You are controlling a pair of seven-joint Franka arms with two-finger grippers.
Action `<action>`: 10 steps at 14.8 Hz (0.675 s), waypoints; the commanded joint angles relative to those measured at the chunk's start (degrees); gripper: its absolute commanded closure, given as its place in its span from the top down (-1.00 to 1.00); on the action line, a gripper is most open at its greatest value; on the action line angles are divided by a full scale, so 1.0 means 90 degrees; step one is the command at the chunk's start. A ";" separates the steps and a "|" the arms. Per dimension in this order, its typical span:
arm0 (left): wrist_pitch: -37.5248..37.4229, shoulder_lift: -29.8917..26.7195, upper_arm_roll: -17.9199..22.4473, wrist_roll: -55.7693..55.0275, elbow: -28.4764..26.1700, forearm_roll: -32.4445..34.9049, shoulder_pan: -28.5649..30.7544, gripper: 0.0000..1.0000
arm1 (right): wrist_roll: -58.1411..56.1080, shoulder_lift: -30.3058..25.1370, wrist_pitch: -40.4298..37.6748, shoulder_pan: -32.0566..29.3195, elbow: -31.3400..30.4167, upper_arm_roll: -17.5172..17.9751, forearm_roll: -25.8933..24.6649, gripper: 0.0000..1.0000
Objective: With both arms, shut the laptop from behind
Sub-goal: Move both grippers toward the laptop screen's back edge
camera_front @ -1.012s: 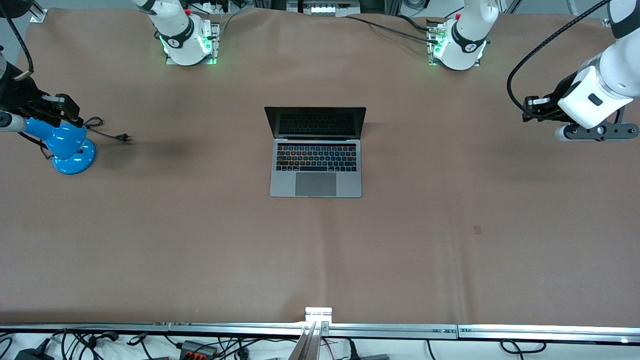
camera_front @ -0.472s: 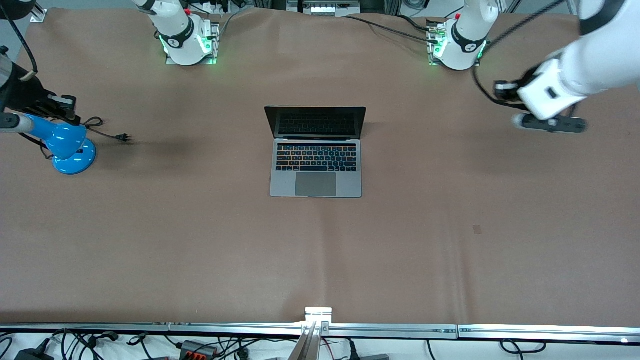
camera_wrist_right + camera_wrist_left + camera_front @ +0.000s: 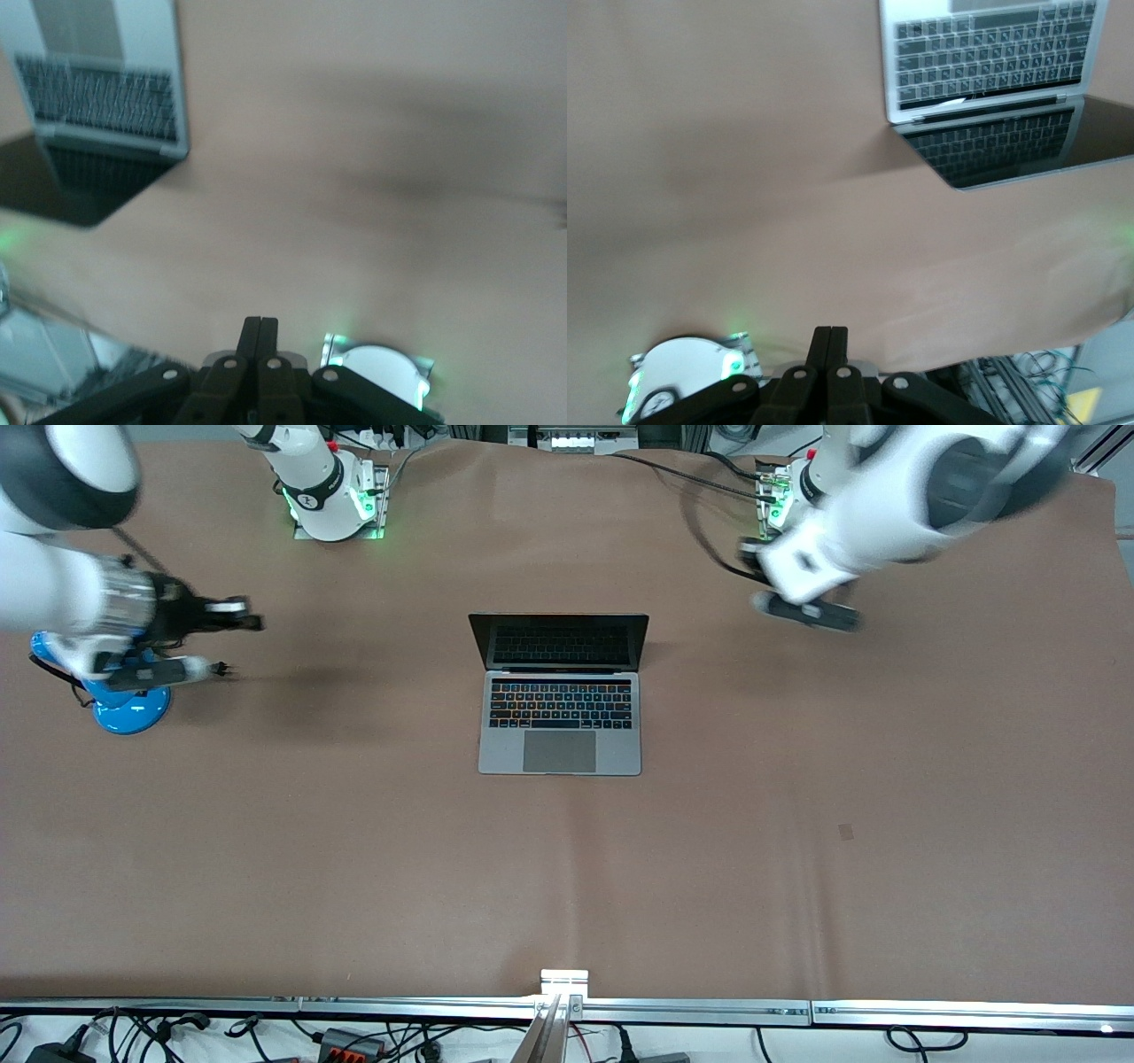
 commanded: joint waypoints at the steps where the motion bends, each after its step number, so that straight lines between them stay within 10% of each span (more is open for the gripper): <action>1: 0.1211 -0.0335 -0.1041 -0.0388 -0.1088 -0.0220 0.0120 -1.00 | -0.0059 -0.0175 -0.0143 0.0603 -0.0588 -0.0041 0.0486 -1.00; 10: 0.3215 0.0523 -0.1895 -0.1279 -0.1453 -0.0465 0.0053 -1.00 | 0.0788 -0.0497 0.2384 0.2809 -0.2366 -0.0041 0.1533 -1.00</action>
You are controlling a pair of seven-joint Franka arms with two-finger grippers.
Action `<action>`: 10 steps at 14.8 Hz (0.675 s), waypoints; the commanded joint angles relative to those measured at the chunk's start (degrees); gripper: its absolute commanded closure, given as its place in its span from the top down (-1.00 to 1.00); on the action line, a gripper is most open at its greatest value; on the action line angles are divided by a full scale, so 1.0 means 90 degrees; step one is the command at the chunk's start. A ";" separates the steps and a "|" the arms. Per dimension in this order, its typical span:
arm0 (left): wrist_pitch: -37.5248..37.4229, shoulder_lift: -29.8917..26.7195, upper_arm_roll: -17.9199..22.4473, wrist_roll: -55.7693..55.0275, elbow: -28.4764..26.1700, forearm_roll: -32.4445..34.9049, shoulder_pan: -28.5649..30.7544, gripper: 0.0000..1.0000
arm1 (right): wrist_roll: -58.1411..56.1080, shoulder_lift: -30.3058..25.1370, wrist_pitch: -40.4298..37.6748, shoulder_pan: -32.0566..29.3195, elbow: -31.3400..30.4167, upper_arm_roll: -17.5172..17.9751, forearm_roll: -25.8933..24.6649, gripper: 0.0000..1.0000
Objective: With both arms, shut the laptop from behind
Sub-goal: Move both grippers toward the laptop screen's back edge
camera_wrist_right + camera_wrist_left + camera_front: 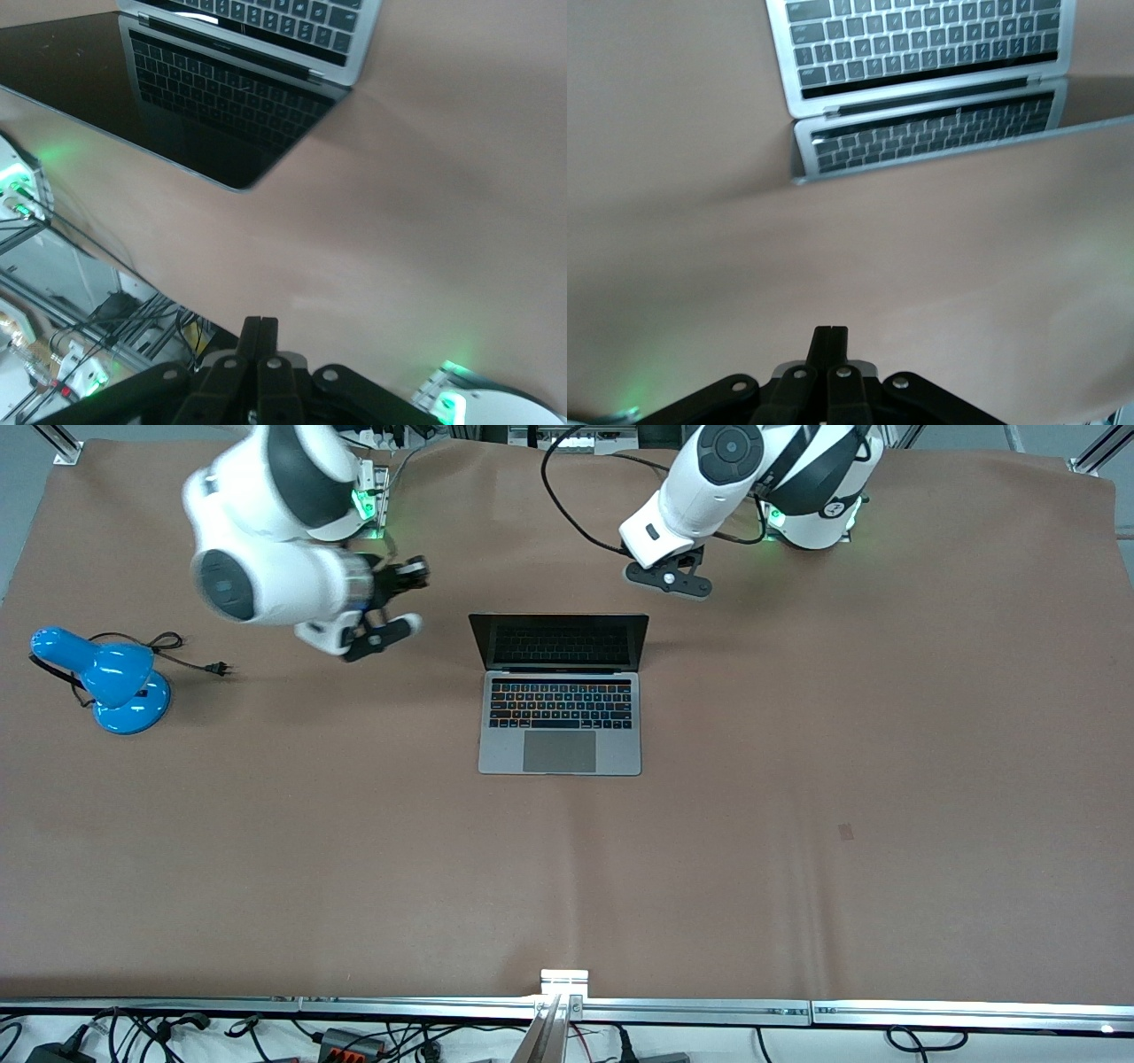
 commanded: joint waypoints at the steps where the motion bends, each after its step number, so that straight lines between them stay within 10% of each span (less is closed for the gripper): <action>1: 0.0706 0.0466 -0.0125 -0.0279 -0.0029 -0.0109 0.0067 -1.00 | 0.0761 -0.0326 0.0825 0.0850 -0.0635 -0.0091 0.0143 -1.00; 10: 0.1714 0.1335 -0.0125 -0.0310 -0.0039 0.0290 0.0136 -1.00 | 0.1291 0.0006 0.1823 0.1234 -0.0734 -0.0101 0.0134 -1.00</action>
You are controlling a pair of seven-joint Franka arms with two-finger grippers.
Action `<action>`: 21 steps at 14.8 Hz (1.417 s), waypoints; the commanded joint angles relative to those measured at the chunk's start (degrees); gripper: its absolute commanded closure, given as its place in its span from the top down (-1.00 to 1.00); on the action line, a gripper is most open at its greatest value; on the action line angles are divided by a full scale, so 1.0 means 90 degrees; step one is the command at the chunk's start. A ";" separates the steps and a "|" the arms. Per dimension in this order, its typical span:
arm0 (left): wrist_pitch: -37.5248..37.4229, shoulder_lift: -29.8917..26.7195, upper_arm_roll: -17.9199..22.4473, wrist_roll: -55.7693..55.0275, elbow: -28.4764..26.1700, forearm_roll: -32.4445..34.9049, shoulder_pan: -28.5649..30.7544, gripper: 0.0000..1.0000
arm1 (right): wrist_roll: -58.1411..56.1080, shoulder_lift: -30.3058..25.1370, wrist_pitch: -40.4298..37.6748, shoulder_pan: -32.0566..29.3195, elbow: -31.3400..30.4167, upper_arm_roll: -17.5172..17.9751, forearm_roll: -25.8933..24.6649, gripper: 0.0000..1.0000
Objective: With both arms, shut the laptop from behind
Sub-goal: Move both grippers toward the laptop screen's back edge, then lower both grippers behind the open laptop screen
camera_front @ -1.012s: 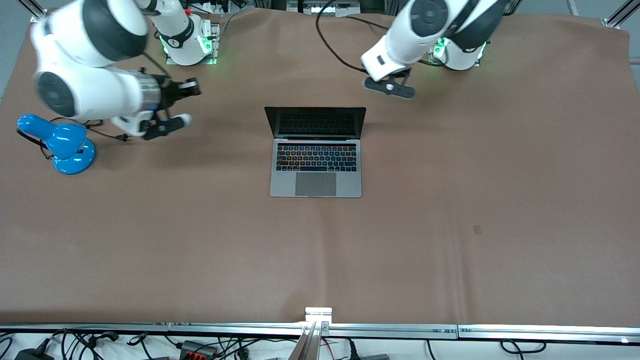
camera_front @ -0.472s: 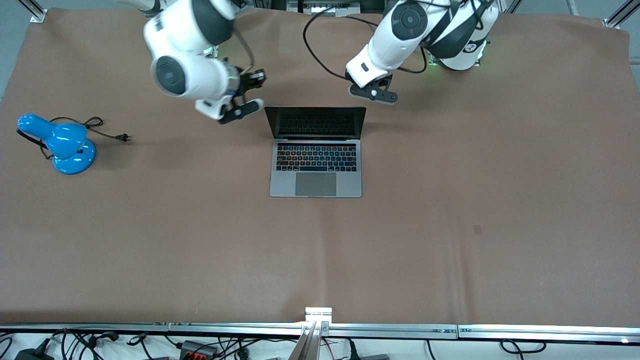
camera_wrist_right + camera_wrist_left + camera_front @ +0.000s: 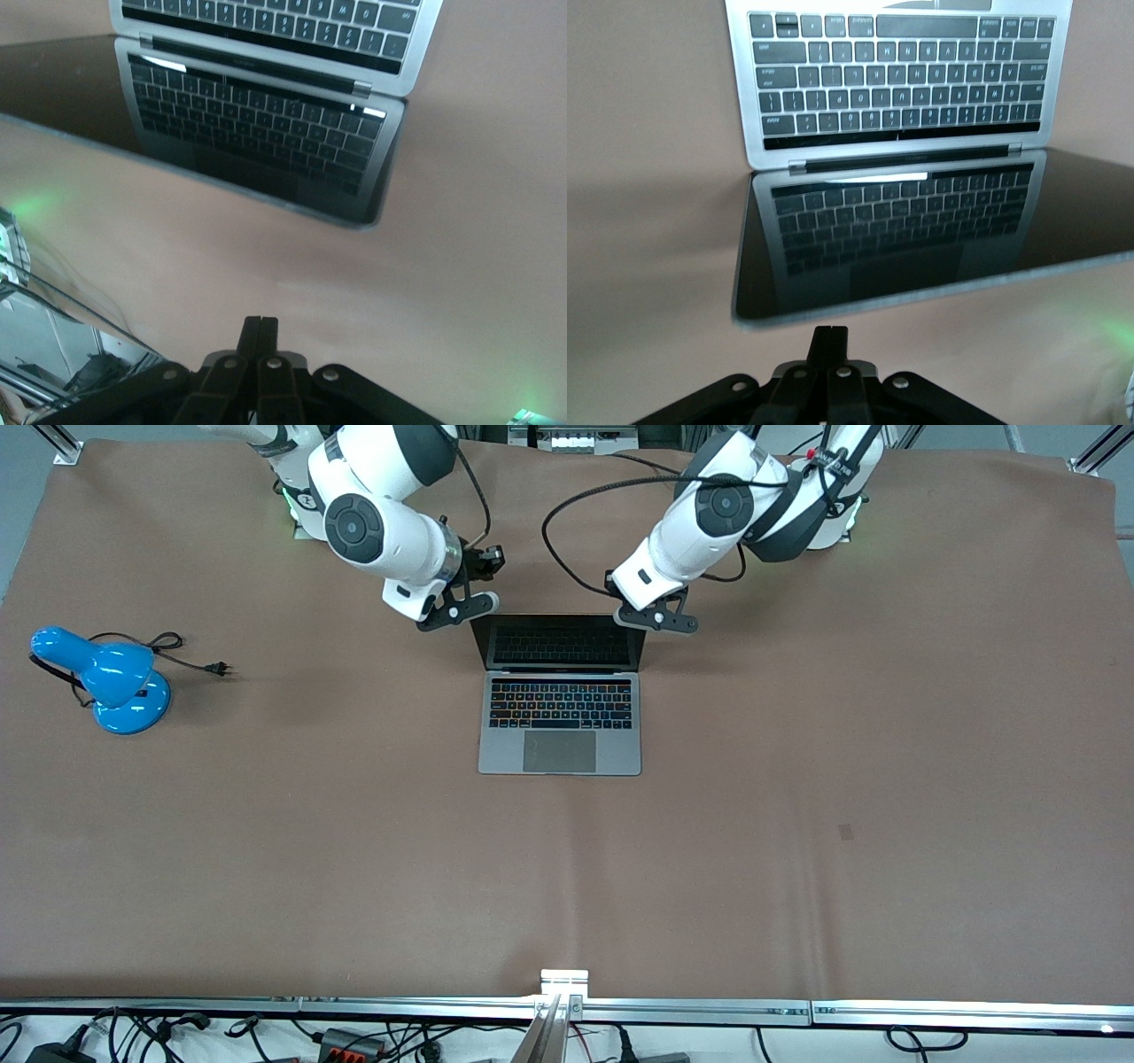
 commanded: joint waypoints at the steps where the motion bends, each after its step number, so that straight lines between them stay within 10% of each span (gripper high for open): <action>1: 0.0152 0.0300 -0.0054 -0.0072 0.0164 0.0398 0.0113 -1.00 | 0.0087 0.0093 0.0271 0.0027 -0.0138 -0.0016 0.0110 -1.00; 21: 0.0347 0.2028 0.0600 -0.0482 0.1618 0.1736 0.0084 -1.00 | 0.0576 0.1459 0.2420 -0.0293 0.0914 -0.0104 0.0042 -1.00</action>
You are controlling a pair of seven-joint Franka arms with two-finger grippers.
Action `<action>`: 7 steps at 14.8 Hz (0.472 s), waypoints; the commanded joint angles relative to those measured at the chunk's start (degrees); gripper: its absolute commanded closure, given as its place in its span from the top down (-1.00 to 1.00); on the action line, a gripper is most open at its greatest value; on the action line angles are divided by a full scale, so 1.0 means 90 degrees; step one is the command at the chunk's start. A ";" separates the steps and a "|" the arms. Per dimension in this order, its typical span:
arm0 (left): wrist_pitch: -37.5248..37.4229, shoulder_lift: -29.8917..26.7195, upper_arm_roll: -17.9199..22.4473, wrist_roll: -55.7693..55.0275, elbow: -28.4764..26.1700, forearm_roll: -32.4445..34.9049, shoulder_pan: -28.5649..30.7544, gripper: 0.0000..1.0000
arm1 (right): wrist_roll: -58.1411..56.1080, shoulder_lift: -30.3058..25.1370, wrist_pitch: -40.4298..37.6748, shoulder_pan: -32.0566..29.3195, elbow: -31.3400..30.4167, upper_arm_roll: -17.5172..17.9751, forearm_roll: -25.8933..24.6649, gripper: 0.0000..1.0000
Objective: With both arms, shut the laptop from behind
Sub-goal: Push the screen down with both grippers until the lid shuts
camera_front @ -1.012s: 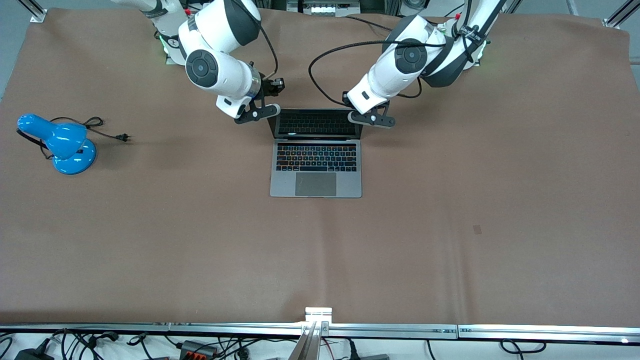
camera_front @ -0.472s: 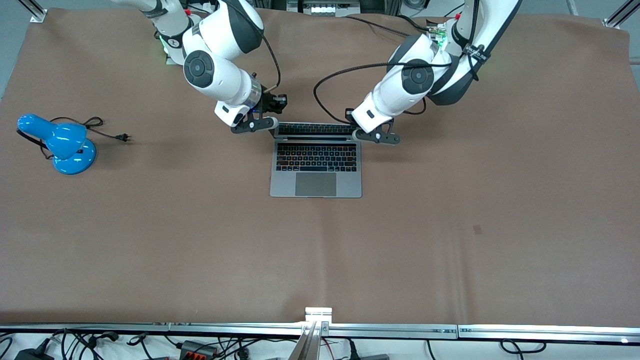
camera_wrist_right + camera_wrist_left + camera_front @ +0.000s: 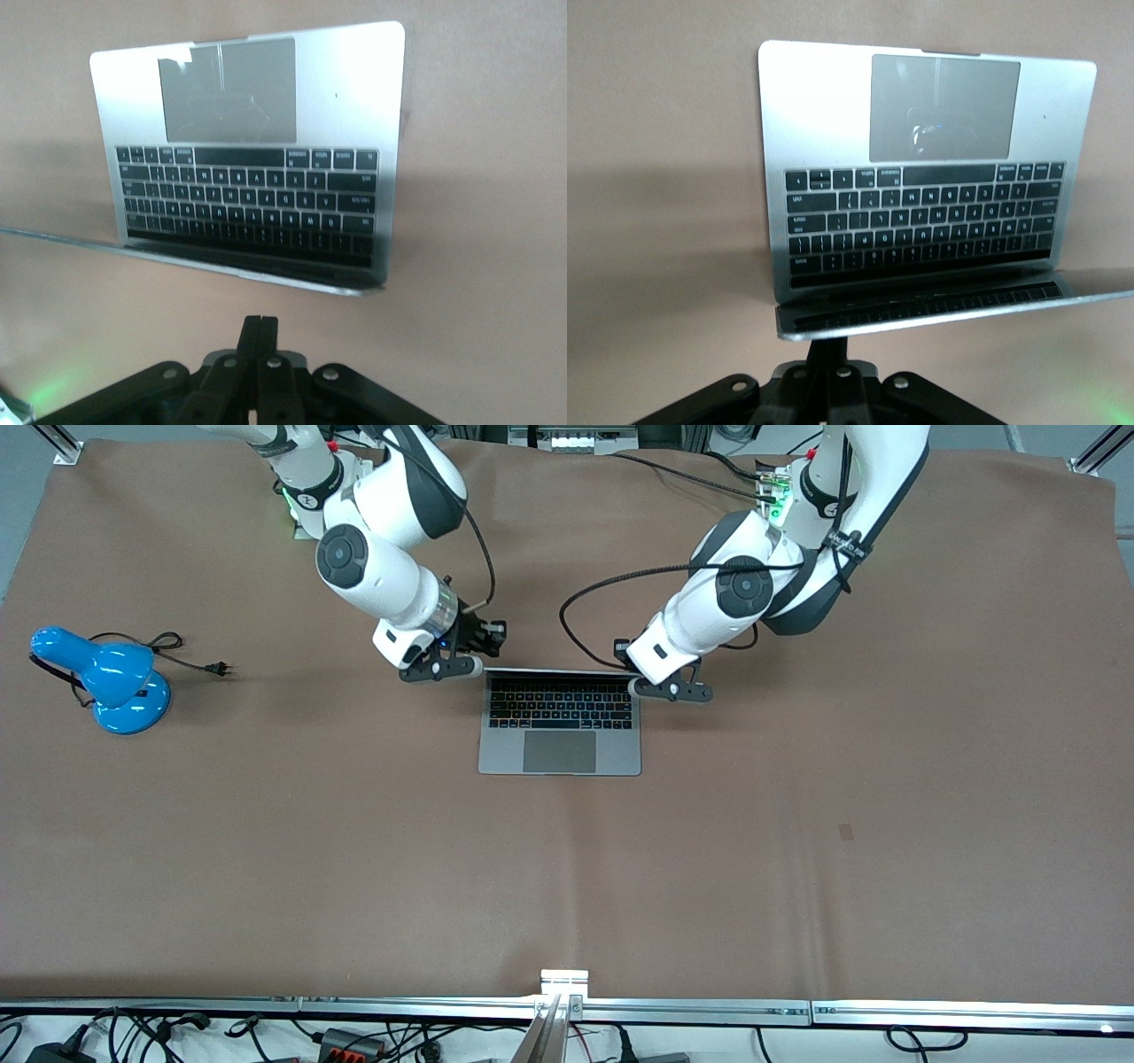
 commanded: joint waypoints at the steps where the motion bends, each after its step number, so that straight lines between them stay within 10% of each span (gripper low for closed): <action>1: 0.0040 0.0521 0.0052 -0.0179 0.0399 0.0489 -0.0030 -1.00 | 0.0090 0.0549 0.0001 -0.0251 0.0695 0.0035 0.0032 -1.00; 7: 0.0089 0.1429 0.0238 -0.0227 0.0926 0.1329 -0.0108 -1.00 | 0.0061 0.1554 0.0001 -0.0320 0.1583 -0.0150 -0.0114 -1.00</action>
